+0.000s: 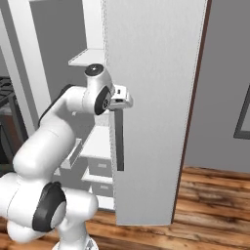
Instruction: Retrieve the steak from the fridge and place it on the saucepan with marinade on the stove.
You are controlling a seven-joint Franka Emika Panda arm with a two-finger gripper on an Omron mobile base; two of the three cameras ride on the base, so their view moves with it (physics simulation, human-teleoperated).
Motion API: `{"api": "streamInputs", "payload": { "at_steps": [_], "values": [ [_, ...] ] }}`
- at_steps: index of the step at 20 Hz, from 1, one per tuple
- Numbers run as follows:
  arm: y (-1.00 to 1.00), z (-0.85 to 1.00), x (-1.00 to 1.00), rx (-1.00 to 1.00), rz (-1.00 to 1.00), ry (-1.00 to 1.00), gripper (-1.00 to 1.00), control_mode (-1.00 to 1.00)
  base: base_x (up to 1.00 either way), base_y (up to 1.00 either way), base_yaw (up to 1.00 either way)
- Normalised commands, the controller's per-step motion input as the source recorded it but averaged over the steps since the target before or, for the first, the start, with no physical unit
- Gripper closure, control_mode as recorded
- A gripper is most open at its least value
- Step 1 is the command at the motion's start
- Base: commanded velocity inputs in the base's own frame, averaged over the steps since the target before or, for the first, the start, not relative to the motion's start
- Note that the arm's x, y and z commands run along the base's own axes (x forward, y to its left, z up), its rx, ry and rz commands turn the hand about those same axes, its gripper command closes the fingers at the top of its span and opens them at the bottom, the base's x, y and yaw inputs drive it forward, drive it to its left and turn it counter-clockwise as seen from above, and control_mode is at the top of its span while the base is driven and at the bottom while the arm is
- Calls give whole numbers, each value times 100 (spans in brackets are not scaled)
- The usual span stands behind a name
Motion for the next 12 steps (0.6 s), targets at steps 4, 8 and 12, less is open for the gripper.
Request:
{"api": "streamInputs", "payload": {
  "at_steps": [4, 8, 12],
  "values": [
    [-86, -13, -100, 0, 0, 2, 100, -100, 0, 0, 0],
    [-64, -11, -96, 1, 4, -2, 100, -100, 0, 0, 0],
    [-19, 0, -95, 1, 9, -3, 100, -100, 0, 0, 0]
  ]
}}
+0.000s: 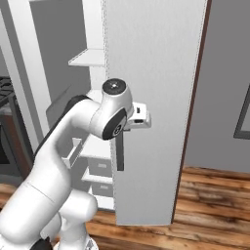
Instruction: Retrieve the steak from the fridge and place it on the saucepan with marinade on the stove.
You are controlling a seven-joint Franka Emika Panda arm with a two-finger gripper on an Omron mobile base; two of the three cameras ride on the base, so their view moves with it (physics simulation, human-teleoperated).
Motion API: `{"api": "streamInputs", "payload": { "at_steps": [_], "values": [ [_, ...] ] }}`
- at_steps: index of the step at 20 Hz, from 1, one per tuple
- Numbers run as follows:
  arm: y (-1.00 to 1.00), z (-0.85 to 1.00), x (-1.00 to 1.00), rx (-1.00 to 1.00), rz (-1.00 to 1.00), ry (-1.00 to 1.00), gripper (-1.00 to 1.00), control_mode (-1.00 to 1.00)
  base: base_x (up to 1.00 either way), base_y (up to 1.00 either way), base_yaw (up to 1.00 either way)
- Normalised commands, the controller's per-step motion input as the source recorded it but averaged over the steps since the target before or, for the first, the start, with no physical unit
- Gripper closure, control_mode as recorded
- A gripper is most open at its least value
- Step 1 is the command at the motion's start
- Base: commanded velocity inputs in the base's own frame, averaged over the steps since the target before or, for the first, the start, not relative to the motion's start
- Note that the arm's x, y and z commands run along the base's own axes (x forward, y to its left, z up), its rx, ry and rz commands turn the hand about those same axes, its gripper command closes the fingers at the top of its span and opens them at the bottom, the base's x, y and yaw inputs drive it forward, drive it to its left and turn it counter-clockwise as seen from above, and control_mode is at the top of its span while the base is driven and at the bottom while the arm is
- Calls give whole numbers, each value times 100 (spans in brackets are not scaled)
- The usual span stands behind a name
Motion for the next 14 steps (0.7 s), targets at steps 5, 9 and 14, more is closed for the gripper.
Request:
{"api": "streamInputs", "payload": {
  "at_steps": [5, 9, 14],
  "values": [
    [33, 0, -29, 0, 4, 0, 100, -100, 0, 0, 0],
    [45, -2, 0, 0, 11, 0, 100, -100, 0, 0, 0],
    [71, -1, 1, -5, 14, 2, 100, -100, 0, 0, 0]
  ]
}}
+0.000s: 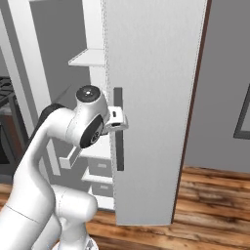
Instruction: Retrieve the steak from the fridge and place it on the saucepan with marinade on the stove.
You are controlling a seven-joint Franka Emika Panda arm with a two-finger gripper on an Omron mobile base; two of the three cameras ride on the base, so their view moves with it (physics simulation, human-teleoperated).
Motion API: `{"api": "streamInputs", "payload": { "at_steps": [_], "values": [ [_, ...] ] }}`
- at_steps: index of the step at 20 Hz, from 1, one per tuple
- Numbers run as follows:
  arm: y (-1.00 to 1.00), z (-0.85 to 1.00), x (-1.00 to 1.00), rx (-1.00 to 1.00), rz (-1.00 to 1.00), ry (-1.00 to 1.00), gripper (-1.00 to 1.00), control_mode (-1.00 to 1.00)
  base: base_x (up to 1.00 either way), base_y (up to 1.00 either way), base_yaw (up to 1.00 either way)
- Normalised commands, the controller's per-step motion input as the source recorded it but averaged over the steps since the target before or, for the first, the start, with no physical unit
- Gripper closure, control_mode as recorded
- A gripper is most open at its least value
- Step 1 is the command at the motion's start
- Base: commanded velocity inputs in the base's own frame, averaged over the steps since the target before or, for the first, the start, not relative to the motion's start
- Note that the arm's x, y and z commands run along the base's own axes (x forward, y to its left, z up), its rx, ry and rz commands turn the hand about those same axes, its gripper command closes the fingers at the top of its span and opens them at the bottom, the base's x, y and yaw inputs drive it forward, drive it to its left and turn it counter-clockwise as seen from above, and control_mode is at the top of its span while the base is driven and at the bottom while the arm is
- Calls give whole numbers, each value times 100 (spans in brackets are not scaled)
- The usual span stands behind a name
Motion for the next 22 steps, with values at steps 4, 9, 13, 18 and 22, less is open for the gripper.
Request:
{"api": "streamInputs", "payload": {
  "at_steps": [4, 9, 13, 18, 22],
  "values": [
    [72, -7, 18, -6, 30, -1, 100, -100, 0, 0, 0],
    [52, -10, 18, -17, 25, -8, 100, -100, 0, 0, 0],
    [56, -24, 36, -19, 18, -2, -100, -100, 0, 0, 0],
    [41, -21, 37, -21, 11, 0, -100, -100, 0, 0, 0],
    [22, -26, 49, -22, 7, 1, -100, -100, 0, 0, 0]
  ]
}}
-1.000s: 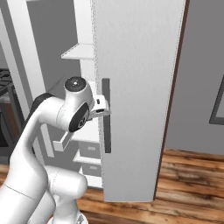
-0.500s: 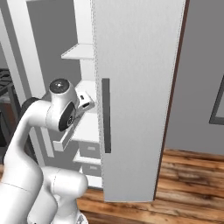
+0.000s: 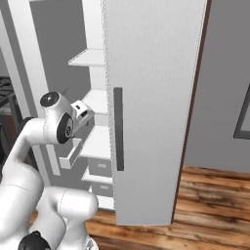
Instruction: Retrieve the steak from the fridge and place it on the saucepan with marinade on the stove.
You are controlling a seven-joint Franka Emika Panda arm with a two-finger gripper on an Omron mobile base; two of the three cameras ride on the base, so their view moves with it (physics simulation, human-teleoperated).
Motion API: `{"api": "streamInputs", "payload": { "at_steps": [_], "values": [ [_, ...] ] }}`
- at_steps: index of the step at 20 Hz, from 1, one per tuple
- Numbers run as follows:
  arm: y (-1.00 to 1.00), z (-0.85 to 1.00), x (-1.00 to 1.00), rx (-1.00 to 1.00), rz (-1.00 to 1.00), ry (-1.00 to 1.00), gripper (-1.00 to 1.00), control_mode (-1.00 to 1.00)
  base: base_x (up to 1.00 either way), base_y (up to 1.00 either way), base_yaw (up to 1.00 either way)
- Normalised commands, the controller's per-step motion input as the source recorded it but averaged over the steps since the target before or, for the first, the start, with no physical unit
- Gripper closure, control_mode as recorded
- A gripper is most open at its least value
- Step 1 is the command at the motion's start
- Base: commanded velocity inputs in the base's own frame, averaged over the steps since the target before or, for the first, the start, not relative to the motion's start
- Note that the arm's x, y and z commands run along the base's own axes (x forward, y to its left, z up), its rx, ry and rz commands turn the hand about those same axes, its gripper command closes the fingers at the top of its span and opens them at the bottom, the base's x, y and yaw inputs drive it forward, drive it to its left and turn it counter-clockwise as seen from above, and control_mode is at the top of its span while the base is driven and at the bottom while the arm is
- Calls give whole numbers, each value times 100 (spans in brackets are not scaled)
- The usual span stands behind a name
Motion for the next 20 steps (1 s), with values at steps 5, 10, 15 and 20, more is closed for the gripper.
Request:
{"api": "streamInputs", "payload": {
  "at_steps": [5, 10, 15, 20],
  "values": [
    [1, -42, 46, -26, 10, -9, -100, -100, 0, 0, 0],
    [0, -28, 41, -11, 15, -32, -100, -100, 0, 0, 0],
    [0, 0, 43, 0, 14, -11, -100, -100, 0, 0, 0],
    [7, -3, 71, 0, 5, 0, -100, -100, 0, 0, 0]
  ]
}}
